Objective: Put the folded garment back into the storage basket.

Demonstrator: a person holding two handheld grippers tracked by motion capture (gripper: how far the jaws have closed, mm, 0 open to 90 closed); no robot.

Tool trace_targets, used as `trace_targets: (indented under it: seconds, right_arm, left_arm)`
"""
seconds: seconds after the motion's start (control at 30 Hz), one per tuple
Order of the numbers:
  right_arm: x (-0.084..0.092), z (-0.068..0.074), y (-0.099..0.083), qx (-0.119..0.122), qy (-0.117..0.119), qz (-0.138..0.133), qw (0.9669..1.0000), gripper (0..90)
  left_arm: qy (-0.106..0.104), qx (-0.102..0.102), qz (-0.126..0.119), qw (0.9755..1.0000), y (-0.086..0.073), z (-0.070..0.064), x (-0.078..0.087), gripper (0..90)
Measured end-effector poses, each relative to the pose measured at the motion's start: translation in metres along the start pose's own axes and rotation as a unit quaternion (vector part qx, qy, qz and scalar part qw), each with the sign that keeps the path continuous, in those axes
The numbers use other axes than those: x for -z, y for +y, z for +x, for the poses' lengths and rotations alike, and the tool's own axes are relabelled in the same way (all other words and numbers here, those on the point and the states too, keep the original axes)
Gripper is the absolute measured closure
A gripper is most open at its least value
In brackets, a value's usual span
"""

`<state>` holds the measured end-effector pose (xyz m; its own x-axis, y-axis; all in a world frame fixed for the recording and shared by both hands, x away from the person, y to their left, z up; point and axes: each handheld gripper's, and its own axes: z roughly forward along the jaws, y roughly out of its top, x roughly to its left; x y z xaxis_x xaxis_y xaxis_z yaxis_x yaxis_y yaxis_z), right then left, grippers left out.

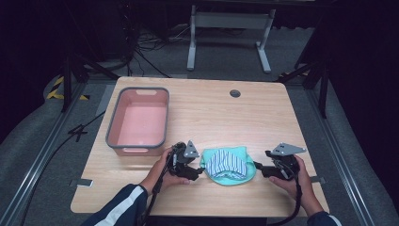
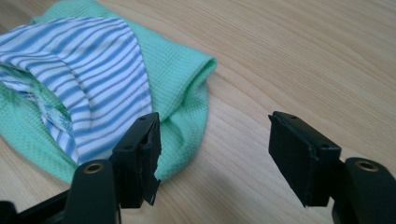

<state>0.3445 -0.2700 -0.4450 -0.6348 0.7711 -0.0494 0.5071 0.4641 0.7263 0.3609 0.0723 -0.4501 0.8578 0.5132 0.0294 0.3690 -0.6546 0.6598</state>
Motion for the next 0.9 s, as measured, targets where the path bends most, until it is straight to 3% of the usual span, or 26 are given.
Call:
trace_targets:
  seconds: [0.17, 0.43, 0.6, 0.9]
  right_arm:
    - [-0.01, 0.004, 0.01, 0.009, 0.01, 0.003, 0.9999, 38.5]
    - [-0.027, 0.009, 0.019, 0.022, 0.02, 0.02, 0.9994, 42.0]
    - [-0.038, 0.012, 0.023, 0.02, 0.01, 0.031, 0.9993, 41.9]
    - [-0.054, 0.011, 0.018, 0.005, 0.006, 0.057, 0.9984, 36.4]
  left_arm:
    - [-0.004, 0.011, 0.007, 0.9999, 0.007, 0.003, -0.011, 35.6]
    - [-0.006, 0.025, 0.001, 0.9997, 0.014, 0.01, -0.023, 36.5]
    - [-0.014, 0.039, 0.009, 0.9991, 0.012, 0.011, -0.033, 35.4]
    - [-0.016, 0.04, 0.014, 0.999, 0.01, 0.012, -0.041, 28.9]
